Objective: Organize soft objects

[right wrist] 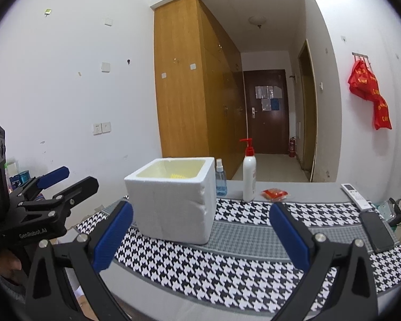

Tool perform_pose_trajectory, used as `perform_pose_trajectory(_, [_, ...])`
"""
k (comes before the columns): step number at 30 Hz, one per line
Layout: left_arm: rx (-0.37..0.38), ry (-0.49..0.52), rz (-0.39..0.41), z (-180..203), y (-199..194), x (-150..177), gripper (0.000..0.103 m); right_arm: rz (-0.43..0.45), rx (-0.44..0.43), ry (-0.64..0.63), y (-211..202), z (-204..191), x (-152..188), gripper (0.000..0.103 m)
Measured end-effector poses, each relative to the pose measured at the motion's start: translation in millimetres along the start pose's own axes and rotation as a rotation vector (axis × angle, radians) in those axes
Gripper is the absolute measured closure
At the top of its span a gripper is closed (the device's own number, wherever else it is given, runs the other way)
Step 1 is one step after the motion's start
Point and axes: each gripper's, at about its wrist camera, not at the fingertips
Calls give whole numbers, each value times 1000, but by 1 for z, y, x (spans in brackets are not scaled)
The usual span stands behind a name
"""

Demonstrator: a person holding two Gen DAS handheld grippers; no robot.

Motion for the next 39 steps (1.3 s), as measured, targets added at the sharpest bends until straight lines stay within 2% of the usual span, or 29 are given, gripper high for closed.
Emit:
perform_pose_trajectory(6, [-2, 1, -1, 2, -9, 15, 1, 3, 12, 11, -8, 0, 12, 0])
perform_pose_trajectory(18, [16, 0, -61, 1, -18, 44, 1, -24, 4, 38, -16, -6, 41, 0])
perform_pose_trajectory(39, [23, 16, -45, 4, -31, 44, 1, -17, 0, 13, -28, -15, 41, 0])
Point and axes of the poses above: each gripper's, at about its wrist camera, not at the fingertips, and y roughly the way its jaws point, z to its right, x to its underside, and after that the axes turned 1 degree about -y, right-handed
